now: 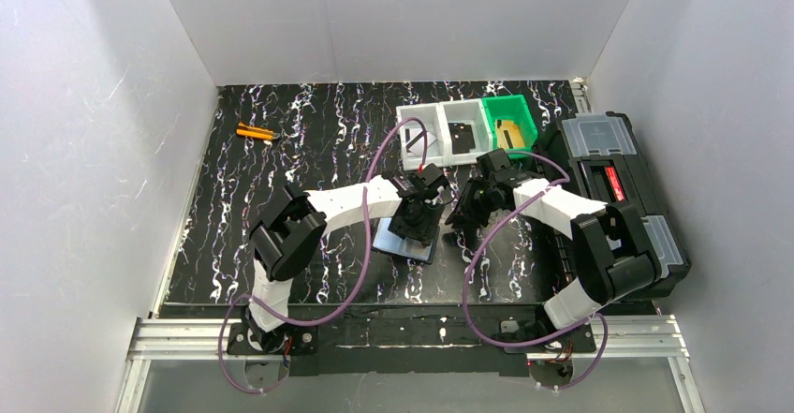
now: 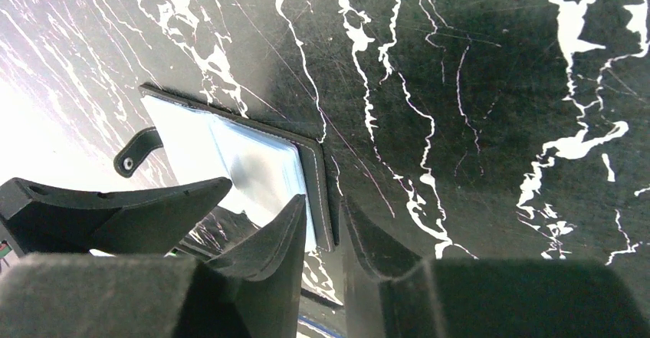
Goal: Take the credit cards out of the card holder
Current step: Remove the credit card from the card holder.
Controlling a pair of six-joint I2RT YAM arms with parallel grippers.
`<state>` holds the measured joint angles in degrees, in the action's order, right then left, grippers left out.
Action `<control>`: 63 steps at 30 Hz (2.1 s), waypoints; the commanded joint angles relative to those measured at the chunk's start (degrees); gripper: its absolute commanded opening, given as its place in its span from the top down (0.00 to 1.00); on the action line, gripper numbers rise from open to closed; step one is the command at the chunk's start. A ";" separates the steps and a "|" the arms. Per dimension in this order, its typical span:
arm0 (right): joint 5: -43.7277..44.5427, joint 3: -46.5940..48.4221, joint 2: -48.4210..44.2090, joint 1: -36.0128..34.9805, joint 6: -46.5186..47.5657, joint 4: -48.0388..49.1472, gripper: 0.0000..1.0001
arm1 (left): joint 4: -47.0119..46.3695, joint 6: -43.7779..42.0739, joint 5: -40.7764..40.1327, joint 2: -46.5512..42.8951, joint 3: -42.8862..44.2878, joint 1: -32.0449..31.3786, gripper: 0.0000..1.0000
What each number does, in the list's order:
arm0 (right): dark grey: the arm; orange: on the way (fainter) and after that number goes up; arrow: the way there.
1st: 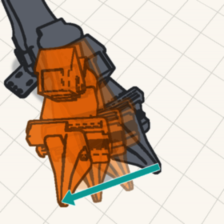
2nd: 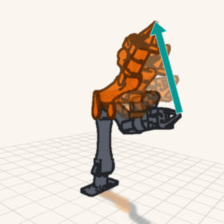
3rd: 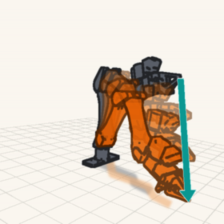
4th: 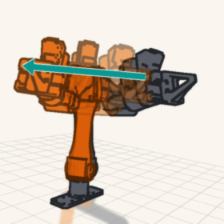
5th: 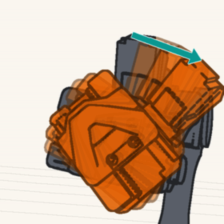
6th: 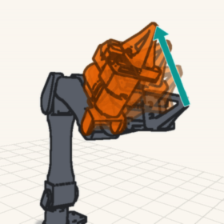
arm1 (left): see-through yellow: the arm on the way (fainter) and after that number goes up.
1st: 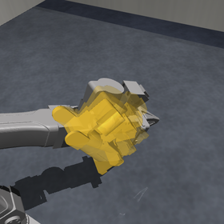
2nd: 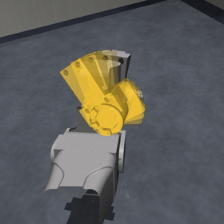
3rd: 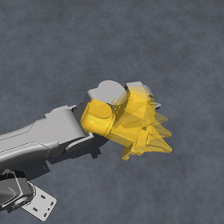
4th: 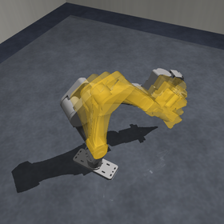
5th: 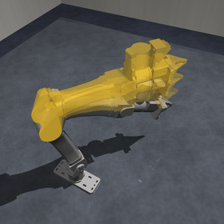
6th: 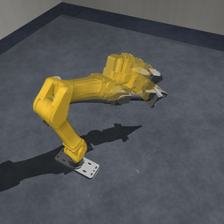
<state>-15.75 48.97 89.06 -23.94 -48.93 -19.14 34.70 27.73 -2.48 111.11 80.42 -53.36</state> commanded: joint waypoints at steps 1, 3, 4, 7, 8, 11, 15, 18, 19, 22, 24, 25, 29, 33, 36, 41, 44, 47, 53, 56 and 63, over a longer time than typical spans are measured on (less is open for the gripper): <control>0.56 -0.60 -1.80 0.48 0.35 0.48 0.69 | -0.31 0.49 0.63 -1.29 0.76 -0.25 0.44; 0.54 -0.46 -1.82 0.48 0.41 0.50 0.69 | -0.25 0.42 0.15 -0.37 0.32 -0.25 0.44; 0.47 -0.55 -1.77 0.48 0.45 0.50 0.69 | -0.12 0.40 -0.34 0.35 0.16 -0.25 0.45; 0.28 -0.62 -1.74 0.47 0.53 0.49 0.69 | 2.10 0.66 -1.97 3.21 0.26 -0.40 0.49; 0.26 -0.54 -1.70 0.48 0.55 0.50 0.69 | 2.39 0.66 -2.34 3.91 -0.01 -0.58 0.49; 0.38 -0.62 -1.82 0.48 0.67 0.42 0.69 | 3.19 0.66 -3.91 5.42 -0.43 -1.02 0.52; 0.42 -0.46 -1.77 0.46 0.69 0.24 0.69 | 4.96 0.87 -5.01 7.80 0.03 -1.22 0.58; -0.37 -0.61 -1.61 0.36 0.59 0.49 0.69 | 5.27 1.46 -5.06 8.67 0.09 -1.14 0.68; -0.87 -0.70 -1.48 0.26 0.52 0.76 0.69 | 5.21 1.76 -4.83 8.84 0.06 -1.13 0.71; -3.05 -0.95 -0.86 -0.31 0.27 2.17 0.68 | 4.59 2.29 -3.33 8.72 -0.05 -0.76 0.80; -5.02 -0.93 0.01 -0.80 -0.16 3.50 0.68 | 3.58 2.62 -1.54 8.24 -0.69 -0.16 0.84; -6.11 -0.94 0.51 -1.13 -0.50 4.71 0.68 | 2.94 2.68 -0.76 7.90 -1.18 0.16 0.85; -10.12 -0.64 2.98 -2.57 -2.25 8.78 0.68 | 0.44 3.81 3.35 5.72 -3.19 1.78 0.87; -12.47 1.54 6.64 -3.92 -3.40 10.68 0.68 | -2.52 5.79 8.94 2.83 -5.68 3.58 0.88; -12.59 3.24 8.70 -4.61 -3.66 10.83 0.68 | -4.26 6.95 11.65 0.99 -7.34 4.89 0.88; -12.50 5.34 11.80 -5.52 -4.06 10.68 0.69 | -7.17 8.76 15.48 -0.94 -10.40 7.27 0.88; -11.48 6.14 13.03 -6.29 -3.99 9.94 0.70 | -8.16 8.89 16.52 -2.08 -11.94 8.50 0.84; -11.12 6.87 14.55 -7.11 -3.76 9.58 0.71 | -8.25 8.48 16.39 -3.45 -12.63 9.16 0.77; -10.63 8.18 15.95 -8.11 -3.62 9.13 0.71 | -6.09 7.10 13.03 -6.50 -12.87 10.14 0.73; -10.38 9.10 16.17 -8.45 -3.55 8.53 0.71 | -3.31 6.19 10.23 -8.15 -12.62 10.29 0.71; -10.09 11.56 17.37 -9.53 -3.46 7.52 0.71 | 0.53 4.43 4.17 -15.71 -13.92 10.91 0.56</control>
<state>-27.14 57.84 105.08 -32.67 -52.73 -9.58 29.85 34.20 7.33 101.84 67.26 -43.38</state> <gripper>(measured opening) 0.293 0.426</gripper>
